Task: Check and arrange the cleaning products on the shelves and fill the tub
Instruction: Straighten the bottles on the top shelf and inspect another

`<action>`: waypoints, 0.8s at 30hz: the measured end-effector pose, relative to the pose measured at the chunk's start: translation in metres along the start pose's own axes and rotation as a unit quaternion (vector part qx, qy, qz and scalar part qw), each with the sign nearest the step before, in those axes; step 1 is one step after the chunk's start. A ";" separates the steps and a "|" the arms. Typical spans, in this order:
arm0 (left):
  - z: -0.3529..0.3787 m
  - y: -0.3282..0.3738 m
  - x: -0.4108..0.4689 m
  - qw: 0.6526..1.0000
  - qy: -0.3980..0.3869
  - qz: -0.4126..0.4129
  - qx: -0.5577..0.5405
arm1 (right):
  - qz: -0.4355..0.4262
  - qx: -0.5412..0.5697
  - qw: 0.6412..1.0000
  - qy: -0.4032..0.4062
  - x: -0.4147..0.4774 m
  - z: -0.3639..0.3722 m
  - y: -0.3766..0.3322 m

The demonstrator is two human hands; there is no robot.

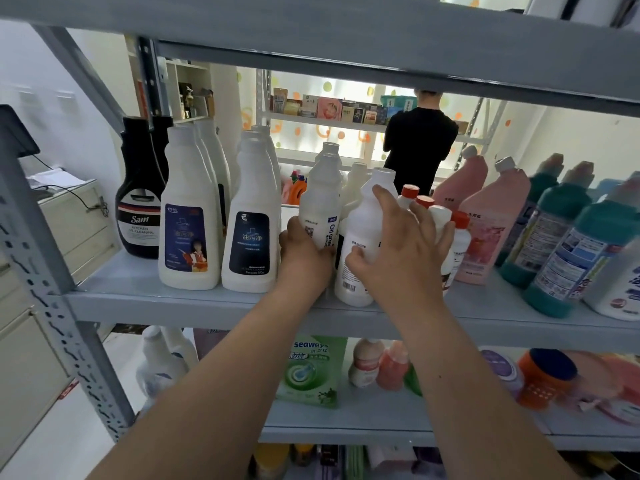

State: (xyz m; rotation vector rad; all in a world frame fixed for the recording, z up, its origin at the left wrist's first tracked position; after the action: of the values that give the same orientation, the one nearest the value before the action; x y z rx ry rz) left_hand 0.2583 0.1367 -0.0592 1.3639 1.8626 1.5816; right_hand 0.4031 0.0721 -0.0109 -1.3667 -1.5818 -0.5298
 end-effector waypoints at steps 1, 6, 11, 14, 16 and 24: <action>-0.004 0.000 -0.006 1.000 0.009 0.005 0.000 | 0.000 0.001 1.000 -0.003 0.000 0.000 0.000; -0.013 -0.004 -0.034 0.998 0.020 0.047 -0.021 | -0.010 0.002 1.000 -0.025 0.000 -0.003 0.002; -0.040 -0.001 -0.065 0.995 0.012 0.046 -0.083 | -0.042 0.026 0.999 -0.001 -0.013 -0.006 0.008; -0.065 0.002 -0.094 0.991 -0.016 0.036 -0.126 | -0.044 0.165 0.985 0.028 -0.038 -0.021 0.006; -0.082 0.006 -0.116 0.984 -0.046 0.031 -0.168 | 0.038 0.293 0.954 -0.051 -0.057 -0.035 0.000; -0.109 0.008 -0.191 0.930 -0.065 -0.167 -0.320 | 0.363 0.644 0.602 -0.303 -0.126 -0.040 -0.012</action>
State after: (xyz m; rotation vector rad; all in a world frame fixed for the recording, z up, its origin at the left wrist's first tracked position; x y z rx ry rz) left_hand 0.2708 -0.0828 -0.0762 0.7885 1.2400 1.6545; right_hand 0.3978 -0.0292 -0.0969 -0.7927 -1.1206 1.4976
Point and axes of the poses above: each hand's wrist, its own x-axis towards the middle knuckle, its own z-axis out of the palm, y = z × x, the point moved 3 cm from there along x, towards the middle knuckle, and after that the axes turned 14 degrees about y, right-handed, at the moved point
